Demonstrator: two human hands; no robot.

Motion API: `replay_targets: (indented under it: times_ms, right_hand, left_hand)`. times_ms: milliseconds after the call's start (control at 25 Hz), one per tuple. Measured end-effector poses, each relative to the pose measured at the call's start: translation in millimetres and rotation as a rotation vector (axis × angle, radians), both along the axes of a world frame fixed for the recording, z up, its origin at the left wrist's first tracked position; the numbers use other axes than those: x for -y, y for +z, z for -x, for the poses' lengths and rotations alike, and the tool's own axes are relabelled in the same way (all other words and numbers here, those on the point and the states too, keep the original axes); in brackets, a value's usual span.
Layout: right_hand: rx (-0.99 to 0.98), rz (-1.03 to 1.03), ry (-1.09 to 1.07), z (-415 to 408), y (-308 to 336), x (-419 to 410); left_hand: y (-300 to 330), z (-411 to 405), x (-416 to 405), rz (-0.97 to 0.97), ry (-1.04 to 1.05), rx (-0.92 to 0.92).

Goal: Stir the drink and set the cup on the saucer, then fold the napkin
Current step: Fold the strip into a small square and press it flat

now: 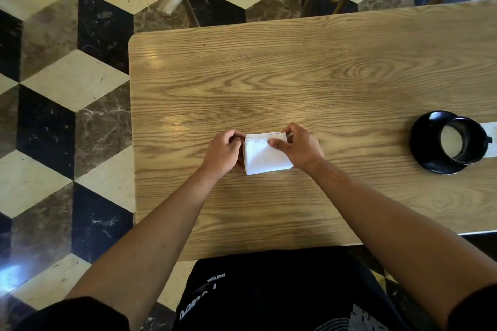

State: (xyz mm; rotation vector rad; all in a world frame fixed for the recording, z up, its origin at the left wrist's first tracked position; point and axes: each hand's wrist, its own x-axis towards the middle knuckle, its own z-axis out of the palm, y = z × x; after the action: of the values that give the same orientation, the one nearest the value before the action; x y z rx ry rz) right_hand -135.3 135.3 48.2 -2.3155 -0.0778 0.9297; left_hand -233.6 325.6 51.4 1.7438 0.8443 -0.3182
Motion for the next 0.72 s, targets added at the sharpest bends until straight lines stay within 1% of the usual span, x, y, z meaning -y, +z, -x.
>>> replay_targets:
  times_ms: [80,160,280,360,480,640,720]
  right_hand:
    - [0.065,0.022,-0.018,1,0,-2]
    - [0.130,0.009,-0.027,2,-2,-4]
    - [0.174,0.005,0.020,2,0,-5]
    - [0.168,0.008,0.038,0,-1,-7]
    - [0.142,0.021,0.049,-6,-3,-10]
    - [0.143,0.073,0.046,-9,-5,-13]
    - [0.156,0.069,0.043,-8,-6,-11]
  left_hand:
    - [2,-1,5,0.058,0.079,-0.018]
    - [2,1,9,0.013,0.034,-0.009]
    - [-3,3,14,-0.188,-0.125,0.095]
    - [-7,2,15,-0.307,-0.132,0.131]
    - [-12,2,19,-0.434,-0.157,0.153]
    - [-20,3,28,-0.631,-0.186,0.127]
    - [-24,4,33,-0.677,-0.190,0.124]
